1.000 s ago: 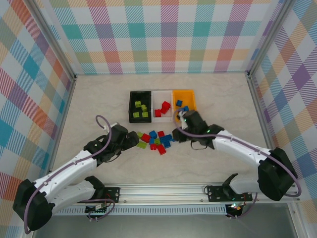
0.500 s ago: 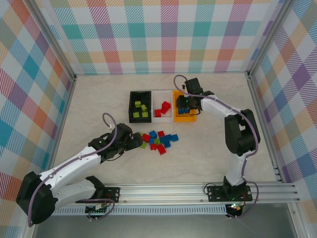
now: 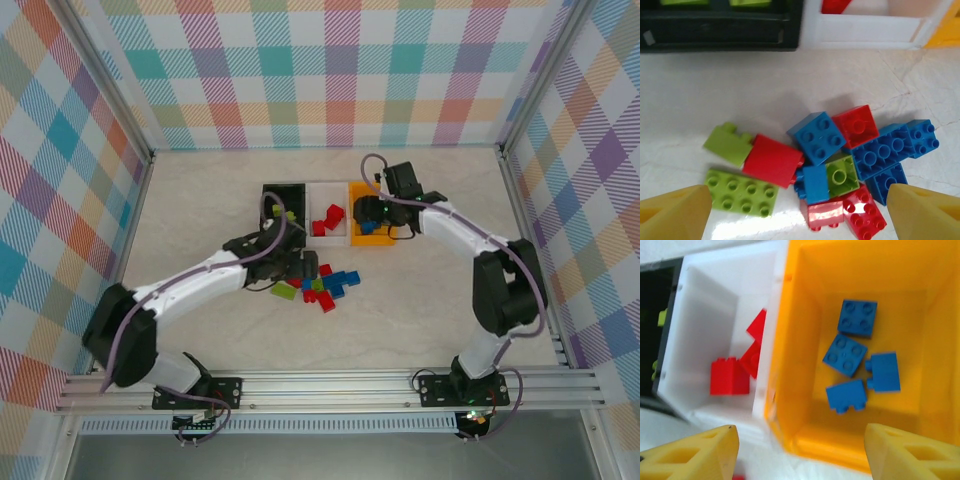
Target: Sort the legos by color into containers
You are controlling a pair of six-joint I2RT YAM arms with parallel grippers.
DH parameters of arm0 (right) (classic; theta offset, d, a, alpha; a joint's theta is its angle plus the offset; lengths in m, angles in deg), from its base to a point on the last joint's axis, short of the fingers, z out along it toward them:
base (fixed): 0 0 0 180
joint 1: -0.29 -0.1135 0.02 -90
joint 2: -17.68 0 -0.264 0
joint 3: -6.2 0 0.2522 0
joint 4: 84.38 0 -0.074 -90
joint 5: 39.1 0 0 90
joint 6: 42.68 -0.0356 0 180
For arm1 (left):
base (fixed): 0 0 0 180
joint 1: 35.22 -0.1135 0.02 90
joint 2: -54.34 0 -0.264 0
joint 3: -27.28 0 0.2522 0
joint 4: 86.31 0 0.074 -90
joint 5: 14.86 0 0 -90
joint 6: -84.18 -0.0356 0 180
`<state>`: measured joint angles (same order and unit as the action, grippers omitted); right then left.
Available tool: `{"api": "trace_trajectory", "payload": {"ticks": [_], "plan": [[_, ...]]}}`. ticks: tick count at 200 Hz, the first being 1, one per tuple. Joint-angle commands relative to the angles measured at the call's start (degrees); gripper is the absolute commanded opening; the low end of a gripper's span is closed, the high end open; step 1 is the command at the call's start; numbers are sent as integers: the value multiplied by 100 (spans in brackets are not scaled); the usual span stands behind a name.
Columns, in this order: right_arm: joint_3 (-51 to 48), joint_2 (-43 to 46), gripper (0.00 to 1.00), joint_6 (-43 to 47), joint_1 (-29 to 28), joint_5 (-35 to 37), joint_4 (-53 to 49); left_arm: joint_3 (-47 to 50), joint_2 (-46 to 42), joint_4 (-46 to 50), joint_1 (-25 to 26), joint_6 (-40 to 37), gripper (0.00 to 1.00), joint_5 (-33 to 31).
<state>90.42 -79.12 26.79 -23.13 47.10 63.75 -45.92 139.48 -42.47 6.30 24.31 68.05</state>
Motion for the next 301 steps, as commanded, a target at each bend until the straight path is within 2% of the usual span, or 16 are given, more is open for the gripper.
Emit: {"api": "trace_trajectory", "payload": {"ticks": [1,40,78,121,182,211,247,266,301], "plan": [[-611,533,68,-138,-57,-141,349,-602,636,492,119,-584,90,-173],[-1431,1226,68,-293,-53,-83,574,-1330,1609,864,140,-945,81,-314],[-1708,1456,67,-356,-53,-34,654,-1662,2187,1043,204,-1110,73,-520],[-1777,1509,67,-401,-55,48,701,-1694,2399,982,245,-1181,63,-667],[-1831,1622,67,-415,-42,172,671,-1680,2276,920,321,-1202,39,-697],[-1980,1820,67,-456,11,373,662,-1855,1854,977,500,-1113,37,-615],[-2444,2330,67,-599,166,650,705,-2588,1702,680,628,-887,37,-229],[-2744,2647,68,-703,232,709,764,-3141,1987,441,614,-807,37,-207],[-3016,2994,68,-692,268,679,626,-4460,3034,168,546,-612,37,-210]]}}
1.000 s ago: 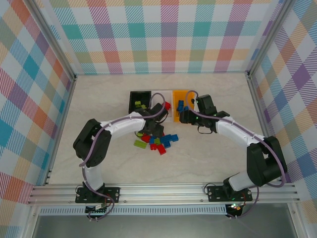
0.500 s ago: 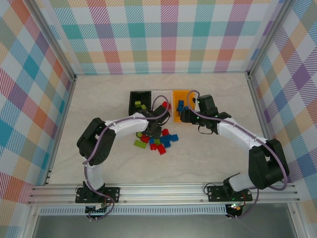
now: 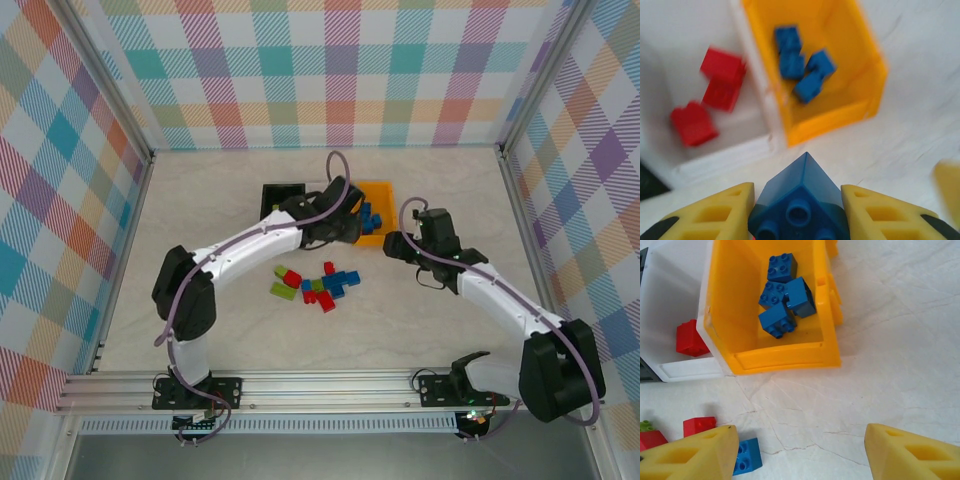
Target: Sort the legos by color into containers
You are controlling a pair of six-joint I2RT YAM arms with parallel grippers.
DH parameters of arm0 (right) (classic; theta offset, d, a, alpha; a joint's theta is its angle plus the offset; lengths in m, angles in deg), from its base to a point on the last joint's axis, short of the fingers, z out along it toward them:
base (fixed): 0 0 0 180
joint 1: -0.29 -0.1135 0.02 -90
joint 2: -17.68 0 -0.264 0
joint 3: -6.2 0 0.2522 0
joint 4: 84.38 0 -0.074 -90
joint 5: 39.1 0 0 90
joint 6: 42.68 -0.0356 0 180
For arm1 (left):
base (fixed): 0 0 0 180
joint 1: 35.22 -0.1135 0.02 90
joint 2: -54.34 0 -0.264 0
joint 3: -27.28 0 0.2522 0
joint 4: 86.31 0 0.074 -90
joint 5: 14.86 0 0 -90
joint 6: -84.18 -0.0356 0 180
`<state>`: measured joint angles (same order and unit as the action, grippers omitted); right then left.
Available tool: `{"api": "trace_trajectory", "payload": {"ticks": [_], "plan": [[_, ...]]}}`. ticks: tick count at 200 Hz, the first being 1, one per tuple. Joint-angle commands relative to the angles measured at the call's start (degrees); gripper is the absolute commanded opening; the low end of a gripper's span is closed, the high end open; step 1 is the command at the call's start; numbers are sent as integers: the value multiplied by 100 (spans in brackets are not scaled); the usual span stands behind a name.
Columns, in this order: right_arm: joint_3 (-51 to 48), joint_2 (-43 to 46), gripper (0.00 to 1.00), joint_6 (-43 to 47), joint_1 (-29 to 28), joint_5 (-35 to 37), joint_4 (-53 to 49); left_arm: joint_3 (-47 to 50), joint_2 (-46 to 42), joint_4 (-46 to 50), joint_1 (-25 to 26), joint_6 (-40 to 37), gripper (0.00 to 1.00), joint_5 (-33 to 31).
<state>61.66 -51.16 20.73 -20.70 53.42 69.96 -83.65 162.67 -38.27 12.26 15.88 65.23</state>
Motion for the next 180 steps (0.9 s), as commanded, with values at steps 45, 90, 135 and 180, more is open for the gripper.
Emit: {"api": "trace_trajectory", "payload": {"ticks": [45,90,135,180], "plan": [[-344,367,68,-92,25,-143,36,-2731,2318,443,-89,264,37,-601],[-384,354,71,51,25,-566,126,-4145,3213,1160,-99,422,65,-635],[-417,365,69,141,6,-1088,254,-3265,2204,650,-72,575,93,-447],[93,-320,68,333,-783,-1187,235,-178,-272,-697,-59,904,100,-554]]}}
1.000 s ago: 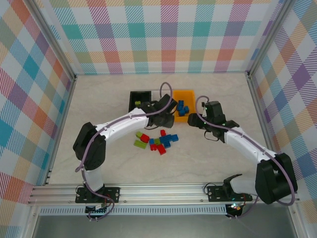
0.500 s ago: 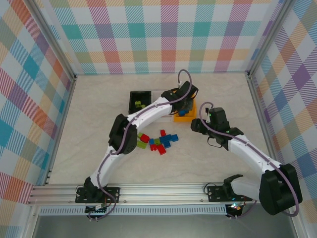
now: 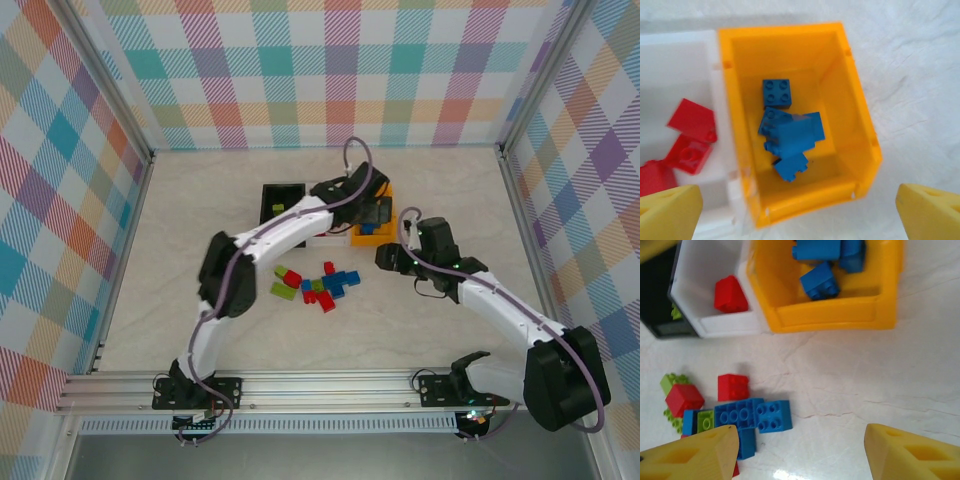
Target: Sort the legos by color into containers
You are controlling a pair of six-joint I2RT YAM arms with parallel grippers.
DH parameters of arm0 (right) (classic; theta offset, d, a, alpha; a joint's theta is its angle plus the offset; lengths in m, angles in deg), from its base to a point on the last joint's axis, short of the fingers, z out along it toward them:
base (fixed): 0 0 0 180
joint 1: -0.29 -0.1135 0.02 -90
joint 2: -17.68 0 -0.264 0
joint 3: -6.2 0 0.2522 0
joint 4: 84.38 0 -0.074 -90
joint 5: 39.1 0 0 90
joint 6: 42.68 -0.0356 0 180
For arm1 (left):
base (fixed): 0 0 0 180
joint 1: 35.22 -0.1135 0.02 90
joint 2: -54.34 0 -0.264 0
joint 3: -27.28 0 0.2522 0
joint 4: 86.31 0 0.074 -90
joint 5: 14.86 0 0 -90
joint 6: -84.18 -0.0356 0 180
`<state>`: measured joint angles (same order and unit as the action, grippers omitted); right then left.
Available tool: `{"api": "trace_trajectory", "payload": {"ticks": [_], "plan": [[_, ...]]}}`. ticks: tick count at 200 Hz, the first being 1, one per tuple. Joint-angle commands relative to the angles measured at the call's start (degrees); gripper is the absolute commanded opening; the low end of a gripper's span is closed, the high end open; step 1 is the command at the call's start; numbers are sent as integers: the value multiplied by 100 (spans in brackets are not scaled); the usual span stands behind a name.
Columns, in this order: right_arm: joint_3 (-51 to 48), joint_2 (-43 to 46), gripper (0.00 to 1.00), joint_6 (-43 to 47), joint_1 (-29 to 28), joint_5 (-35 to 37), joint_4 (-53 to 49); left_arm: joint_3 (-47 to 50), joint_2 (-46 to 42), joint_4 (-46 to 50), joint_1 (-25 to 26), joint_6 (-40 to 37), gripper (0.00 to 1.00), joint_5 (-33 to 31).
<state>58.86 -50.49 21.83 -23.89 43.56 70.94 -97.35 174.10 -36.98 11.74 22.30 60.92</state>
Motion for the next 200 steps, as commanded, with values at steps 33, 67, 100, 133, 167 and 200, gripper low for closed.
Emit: {"api": "trace_trajectory", "payload": {"ticks": [33,67,100,133,167,200], "plan": [[1023,-1332,69,413,-1248,96,82,3625,-3239,-1199,-2,679,100,-491],[1672,-2291,68,468,-1640,383,104,5460,-4903,-918,8,1152,100,-882],[2377,-3025,64,622,-1778,703,-197,6525,-6229,-446,11,1513,100,-1198],[2746,-3533,61,719,-1820,1025,-470,6828,-6847,77,0,1697,100,-1587],[3006,-3938,57,765,-1833,921,-514,6856,-6865,429,5,1915,100,-1819],[3159,-4112,50,849,-1938,1058,-725,6765,-6731,547,-6,2011,100,-1914]]}}
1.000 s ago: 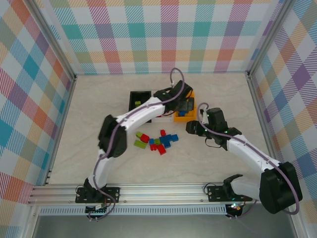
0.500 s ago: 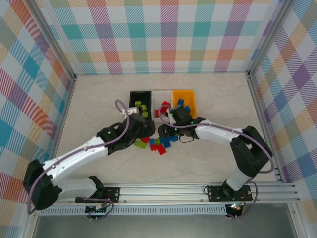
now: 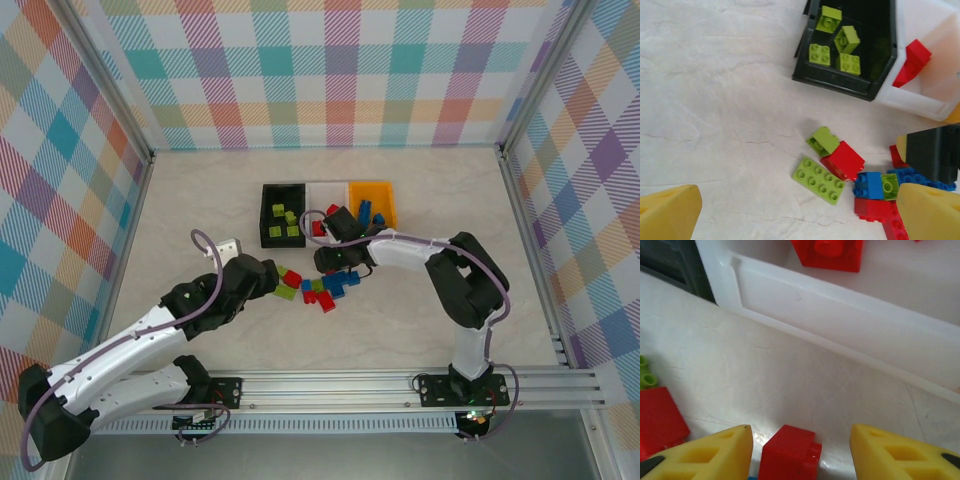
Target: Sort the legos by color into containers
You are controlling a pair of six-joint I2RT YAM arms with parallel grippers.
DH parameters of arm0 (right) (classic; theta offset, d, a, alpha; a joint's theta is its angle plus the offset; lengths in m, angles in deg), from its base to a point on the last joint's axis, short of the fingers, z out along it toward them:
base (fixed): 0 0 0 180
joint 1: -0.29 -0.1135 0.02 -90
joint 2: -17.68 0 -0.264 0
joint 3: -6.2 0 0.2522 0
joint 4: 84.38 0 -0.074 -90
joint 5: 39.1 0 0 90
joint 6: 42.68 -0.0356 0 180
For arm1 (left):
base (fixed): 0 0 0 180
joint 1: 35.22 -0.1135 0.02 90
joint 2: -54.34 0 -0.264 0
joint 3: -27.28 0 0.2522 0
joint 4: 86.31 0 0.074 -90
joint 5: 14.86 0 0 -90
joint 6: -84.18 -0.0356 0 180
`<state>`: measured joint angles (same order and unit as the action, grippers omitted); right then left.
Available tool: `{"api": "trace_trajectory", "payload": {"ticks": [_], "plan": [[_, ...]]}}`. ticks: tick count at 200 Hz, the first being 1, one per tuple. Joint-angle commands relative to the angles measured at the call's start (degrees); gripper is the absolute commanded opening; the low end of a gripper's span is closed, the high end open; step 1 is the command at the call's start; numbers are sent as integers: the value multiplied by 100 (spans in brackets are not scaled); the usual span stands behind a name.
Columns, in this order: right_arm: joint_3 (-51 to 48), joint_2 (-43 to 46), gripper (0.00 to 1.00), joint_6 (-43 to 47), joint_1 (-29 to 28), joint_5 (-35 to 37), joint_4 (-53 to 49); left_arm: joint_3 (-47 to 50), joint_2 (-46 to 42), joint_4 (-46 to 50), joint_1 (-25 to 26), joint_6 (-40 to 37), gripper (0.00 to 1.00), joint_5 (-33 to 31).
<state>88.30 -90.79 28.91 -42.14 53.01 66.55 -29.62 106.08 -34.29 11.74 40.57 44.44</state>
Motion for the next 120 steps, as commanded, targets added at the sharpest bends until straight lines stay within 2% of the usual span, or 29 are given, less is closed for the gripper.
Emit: {"api": "trace_trajectory", "payload": {"ticks": [1,22,66,120], "plan": [[215,-84,50,139,-115,118,-296,-9,72,278,-4,181,100,-268],[132,-104,44,137,-159,173,-316,-54,107,264,-3,150,100,-279],[-57,202,25,119,-204,143,-28,-63,176,208,-6,133,100,-233],[119,1213,22,189,-99,305,-107,-109,220,94,-12,28,100,-29]]}}
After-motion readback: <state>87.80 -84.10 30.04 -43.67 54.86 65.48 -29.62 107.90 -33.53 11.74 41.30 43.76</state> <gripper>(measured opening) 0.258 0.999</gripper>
